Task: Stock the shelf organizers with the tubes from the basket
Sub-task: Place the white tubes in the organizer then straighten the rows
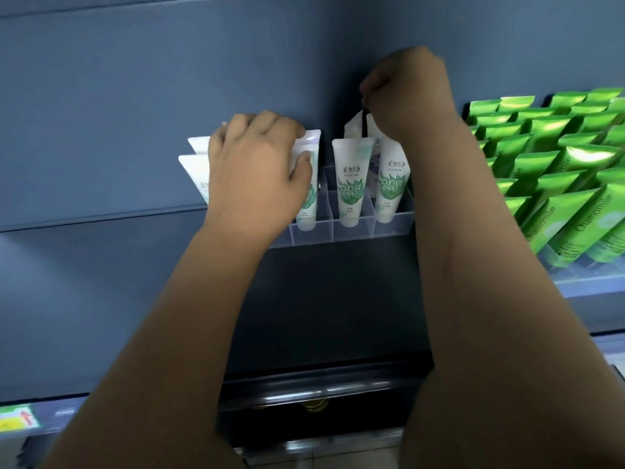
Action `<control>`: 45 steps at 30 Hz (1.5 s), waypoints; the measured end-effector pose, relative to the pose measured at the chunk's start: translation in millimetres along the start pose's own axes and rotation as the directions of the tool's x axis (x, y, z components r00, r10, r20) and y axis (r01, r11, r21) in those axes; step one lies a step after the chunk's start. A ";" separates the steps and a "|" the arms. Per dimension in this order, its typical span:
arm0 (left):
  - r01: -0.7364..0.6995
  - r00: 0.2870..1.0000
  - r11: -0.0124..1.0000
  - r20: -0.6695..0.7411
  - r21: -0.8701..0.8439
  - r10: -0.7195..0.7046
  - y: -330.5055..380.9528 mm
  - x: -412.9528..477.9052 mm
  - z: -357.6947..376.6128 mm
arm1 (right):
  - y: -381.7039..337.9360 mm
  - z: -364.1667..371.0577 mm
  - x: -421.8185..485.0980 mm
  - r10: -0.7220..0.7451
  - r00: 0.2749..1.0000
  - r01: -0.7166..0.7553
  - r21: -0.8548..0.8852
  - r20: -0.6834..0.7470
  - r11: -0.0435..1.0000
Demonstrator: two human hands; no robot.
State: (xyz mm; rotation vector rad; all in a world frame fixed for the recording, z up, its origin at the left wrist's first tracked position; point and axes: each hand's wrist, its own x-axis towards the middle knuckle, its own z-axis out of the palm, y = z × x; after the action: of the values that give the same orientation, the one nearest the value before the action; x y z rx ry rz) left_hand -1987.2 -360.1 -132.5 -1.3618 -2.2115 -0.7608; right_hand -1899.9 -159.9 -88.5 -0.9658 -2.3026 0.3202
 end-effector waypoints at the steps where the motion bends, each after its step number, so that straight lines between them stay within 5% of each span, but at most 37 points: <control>1: -0.003 1.000 1.000 0.003 -0.024 0.003 4.9 1.8 -0.8 | 1.7 1.3 0.0 0.024 1.000 -0.024 0.006 0.009 1.000; 12: -0.098 0.995 0.994 0.002 0.044 0.098 35.8 16.8 20.9 | 16.9 11.6 0.8 -0.046 0.991 0.041 0.042 0.126 0.998; 20: -0.043 0.998 0.986 -0.052 -0.161 0.035 35.6 29.2 17.4 | 19.6 24.5 6.1 -0.134 0.983 0.135 -0.004 0.124 0.991; 45: -0.185 0.982 0.983 0.032 -0.015 0.186 28.8 23.9 35.0 | 13.0 8.9 -2.9 -0.172 0.951 0.140 0.137 0.259 0.981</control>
State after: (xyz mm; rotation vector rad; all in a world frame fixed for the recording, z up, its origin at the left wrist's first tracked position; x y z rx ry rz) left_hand -1973.9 -310.9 -137.7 -1.5707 -2.0708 -0.6890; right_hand -1896.7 -152.7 -102.4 -0.7119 -2.5556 0.5423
